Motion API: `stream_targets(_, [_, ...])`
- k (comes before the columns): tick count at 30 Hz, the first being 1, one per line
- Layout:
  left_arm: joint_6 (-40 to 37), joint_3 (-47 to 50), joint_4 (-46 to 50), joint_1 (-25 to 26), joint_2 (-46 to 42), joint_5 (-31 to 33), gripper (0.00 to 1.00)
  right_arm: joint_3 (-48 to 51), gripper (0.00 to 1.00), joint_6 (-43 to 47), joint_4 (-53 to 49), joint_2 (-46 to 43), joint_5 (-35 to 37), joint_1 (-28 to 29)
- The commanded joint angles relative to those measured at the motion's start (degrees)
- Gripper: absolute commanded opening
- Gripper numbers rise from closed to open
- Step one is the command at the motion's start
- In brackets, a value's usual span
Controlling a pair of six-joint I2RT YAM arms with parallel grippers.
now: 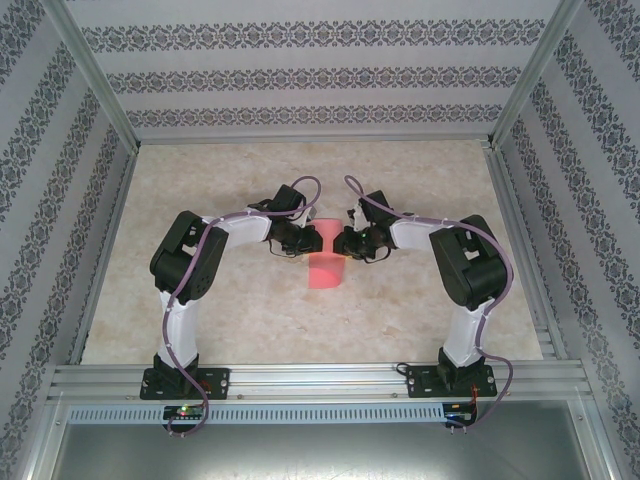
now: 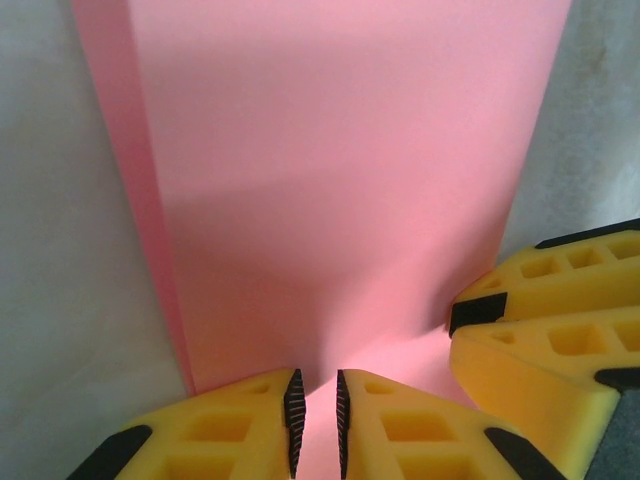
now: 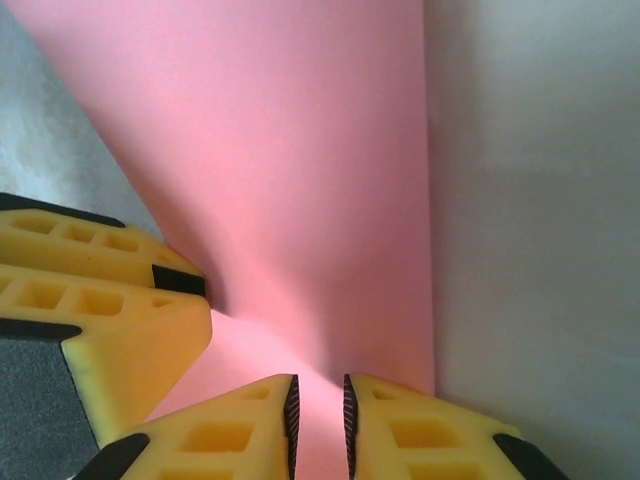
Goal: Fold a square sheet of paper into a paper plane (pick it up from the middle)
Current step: Fold the square sheet of paper in half at the center of the table.
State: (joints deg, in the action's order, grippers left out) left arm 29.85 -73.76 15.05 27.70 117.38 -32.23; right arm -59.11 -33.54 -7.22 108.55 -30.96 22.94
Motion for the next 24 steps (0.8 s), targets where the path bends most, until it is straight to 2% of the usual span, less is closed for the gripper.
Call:
stream_targets(1, [-2.14, 1.07, 6.35, 0.55, 3.73, 5.95, 0.22, -2.28, 0.21, -0.31, 2.07, -1.32, -0.54, -1.12])
stream_targets(7, [-2.77, 0.93, 7.1, 0.6, 3.46, 6.53, 0.22, -5.83, 0.2, 0.39, 0.68, 2.64, -0.7, -1.53])
stream_targets(17, [-3.39, 1.07, 8.06, 0.6, 3.22, 7.43, 0.22, -8.54, 0.17, 3.9, -2.95, 6.2, 4.03, -2.67])
stream_targets(24, [-4.0, 1.14, 8.76, 0.6, 3.12, 8.04, 0.22, -7.95, 0.17, 3.4, 0.51, 6.77, 5.73, -4.36])
